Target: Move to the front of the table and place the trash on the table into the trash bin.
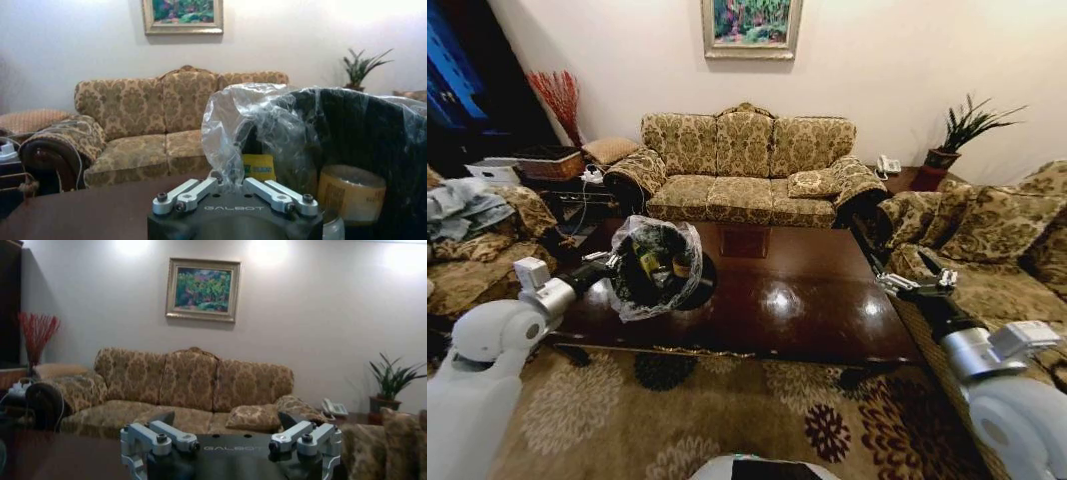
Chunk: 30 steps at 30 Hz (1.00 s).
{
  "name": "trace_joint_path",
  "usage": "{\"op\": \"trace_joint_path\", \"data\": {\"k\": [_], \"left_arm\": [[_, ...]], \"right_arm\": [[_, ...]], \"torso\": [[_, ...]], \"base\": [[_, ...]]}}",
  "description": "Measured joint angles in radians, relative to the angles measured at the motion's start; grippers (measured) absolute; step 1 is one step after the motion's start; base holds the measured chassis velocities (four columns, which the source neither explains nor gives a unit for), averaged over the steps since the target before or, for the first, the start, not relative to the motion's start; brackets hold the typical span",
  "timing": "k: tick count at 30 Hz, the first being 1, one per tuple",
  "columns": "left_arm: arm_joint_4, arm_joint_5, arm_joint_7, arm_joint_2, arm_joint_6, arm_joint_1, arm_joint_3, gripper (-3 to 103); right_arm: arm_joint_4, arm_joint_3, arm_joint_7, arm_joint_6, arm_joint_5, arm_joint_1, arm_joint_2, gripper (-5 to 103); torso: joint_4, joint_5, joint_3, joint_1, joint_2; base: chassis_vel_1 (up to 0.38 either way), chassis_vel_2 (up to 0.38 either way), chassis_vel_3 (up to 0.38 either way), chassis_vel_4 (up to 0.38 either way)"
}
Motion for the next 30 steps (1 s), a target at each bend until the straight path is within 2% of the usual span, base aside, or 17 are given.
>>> {"op": "trace_joint_path", "data": {"k": [4, 11, 13, 21, 30], "left_arm": [[-0.039, 0.009, -0.012, -0.015, 0.01, 0.015, 0.004, 2], [-0.095, 0.012, -0.015, -0.032, 0.013, 0.051, -0.024, 2], [-0.122, 0.011, -0.001, -0.045, 0.008, 0.086, -0.068, 2], [-0.144, 0.009, 0.047, -0.084, -0.024, 0.159, -0.142, 2], [-0.153, -0.004, 0.058, -0.084, -0.028, 0.162, -0.16, 2]], "right_arm": [[0.0, -0.01, -0.048, 0.0, -0.052, -0.025, 0.032, 100], [0.0, -0.085, -0.061, 0.019, -0.135, -0.017, 0.044, 100], [0.0, -0.151, -0.058, 0.017, -0.17, 0.007, 0.043, 100], [0.0, -0.243, -0.023, 0.0, -0.218, 0.021, 0.031, 100], [0.004, -0.251, 0.014, -0.003, -0.211, 0.012, 0.025, 100]], "torso": [[-0.0001, -0.0002, 0.0, -0.001, 0.0], [-0.0002, 0.0008, 0.0, -0.001, 0.0], [0.0, -0.0002, 0.0, 0.0, 0.0], [0.0001, 0.0, 0.0, 0.001, 0.0], [0.0001, 0.0003, 0.0, 0.0, 0.0]], "base": [[0.287, -0.293, -0.284, 0.291], [0.266, -0.204, -0.268, 0.181], [0.274, -0.081, -0.257, 0.061], [0.308, 0.019, -0.307, -0.002], [0.49, 0.023, -0.491, -0.024]]}}
